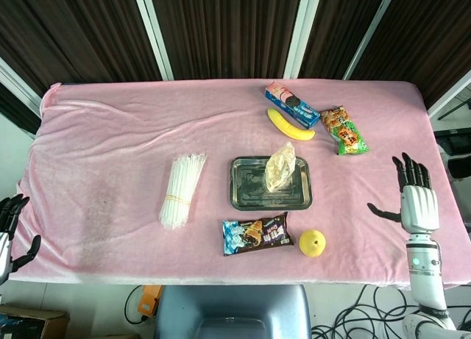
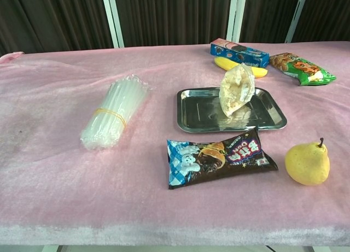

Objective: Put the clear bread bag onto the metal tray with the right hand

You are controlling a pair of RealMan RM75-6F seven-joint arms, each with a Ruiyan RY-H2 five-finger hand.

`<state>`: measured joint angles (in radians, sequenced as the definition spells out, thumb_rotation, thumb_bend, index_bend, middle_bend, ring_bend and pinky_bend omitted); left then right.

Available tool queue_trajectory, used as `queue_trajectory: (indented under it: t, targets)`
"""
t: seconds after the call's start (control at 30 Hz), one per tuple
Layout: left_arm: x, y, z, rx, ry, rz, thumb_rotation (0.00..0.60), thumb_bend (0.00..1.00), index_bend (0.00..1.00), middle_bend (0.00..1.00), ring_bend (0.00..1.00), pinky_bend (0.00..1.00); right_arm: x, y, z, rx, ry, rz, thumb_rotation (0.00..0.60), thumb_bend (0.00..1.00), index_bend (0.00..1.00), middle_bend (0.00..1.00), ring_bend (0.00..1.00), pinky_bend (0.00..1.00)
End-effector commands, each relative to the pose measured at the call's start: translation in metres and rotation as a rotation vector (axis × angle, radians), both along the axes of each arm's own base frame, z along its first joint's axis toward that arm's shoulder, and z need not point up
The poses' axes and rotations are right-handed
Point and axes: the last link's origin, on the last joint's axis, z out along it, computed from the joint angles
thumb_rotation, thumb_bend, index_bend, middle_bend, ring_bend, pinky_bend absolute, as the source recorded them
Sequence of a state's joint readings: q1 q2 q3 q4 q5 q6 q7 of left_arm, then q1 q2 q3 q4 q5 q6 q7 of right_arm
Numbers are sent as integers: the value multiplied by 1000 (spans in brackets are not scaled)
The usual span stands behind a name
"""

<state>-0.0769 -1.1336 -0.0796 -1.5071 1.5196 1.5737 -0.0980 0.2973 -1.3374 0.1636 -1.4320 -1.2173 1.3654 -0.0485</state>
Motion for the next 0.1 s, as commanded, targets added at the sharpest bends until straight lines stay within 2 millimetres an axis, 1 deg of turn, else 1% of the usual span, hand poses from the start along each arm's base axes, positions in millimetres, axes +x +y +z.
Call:
queue_trajectory:
  t: [0.03,0.1]
  targets:
    - [0,0,0,0,0,0,600,413,119,89,69,344,-3,9,-4,88,48,-52,600,101,0,0,0,152]
    - [0,0,0,-2,1,0,600,412,119,89,69,344,-2,8,-5,99,59,-61,600,101,0,0,0,152]
